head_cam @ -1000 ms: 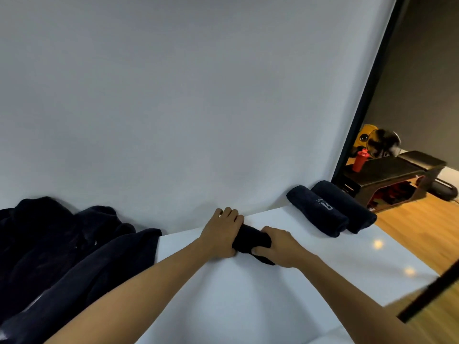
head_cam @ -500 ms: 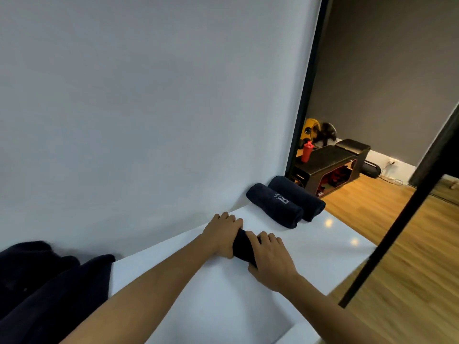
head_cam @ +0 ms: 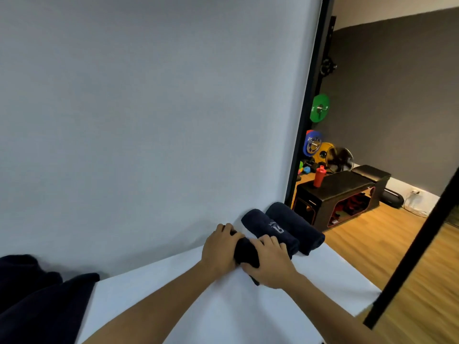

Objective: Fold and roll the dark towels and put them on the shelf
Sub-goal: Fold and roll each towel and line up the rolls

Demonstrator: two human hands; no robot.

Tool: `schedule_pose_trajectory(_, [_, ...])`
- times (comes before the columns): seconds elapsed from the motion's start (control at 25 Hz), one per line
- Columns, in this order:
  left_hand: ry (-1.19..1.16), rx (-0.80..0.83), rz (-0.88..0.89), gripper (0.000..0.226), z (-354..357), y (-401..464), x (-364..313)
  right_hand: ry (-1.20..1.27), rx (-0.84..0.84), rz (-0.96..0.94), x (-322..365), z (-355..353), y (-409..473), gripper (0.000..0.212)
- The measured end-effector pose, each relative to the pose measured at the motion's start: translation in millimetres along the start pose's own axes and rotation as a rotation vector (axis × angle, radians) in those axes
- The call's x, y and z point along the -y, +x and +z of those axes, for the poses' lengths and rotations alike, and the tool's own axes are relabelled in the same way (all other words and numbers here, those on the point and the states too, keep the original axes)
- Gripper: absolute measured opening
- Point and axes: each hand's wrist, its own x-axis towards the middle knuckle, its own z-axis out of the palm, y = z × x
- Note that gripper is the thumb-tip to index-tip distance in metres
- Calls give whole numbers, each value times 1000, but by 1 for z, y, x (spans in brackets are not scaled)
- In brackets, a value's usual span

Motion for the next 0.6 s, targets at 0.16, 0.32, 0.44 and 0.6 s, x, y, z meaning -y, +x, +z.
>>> schedule_pose_trajectory(0.16, [-7,3,-53,49,11,21,-5,-62,-122,-42,-46,-30,21,66])
schedule_pose_trajectory(0.32, [14,31,-76,58,22,44,-8,-133,-84,67,-96,-38,44,68])
schedule_pose_trajectory(0.44, [28,31,-82,61,27,54,-10,-65,93,234,-125,-30,54,80])
schedule_pose_trajectory(0.6, [-27,10,-56,61,38,65,-15,101,168,295,-128,-14,58,75])
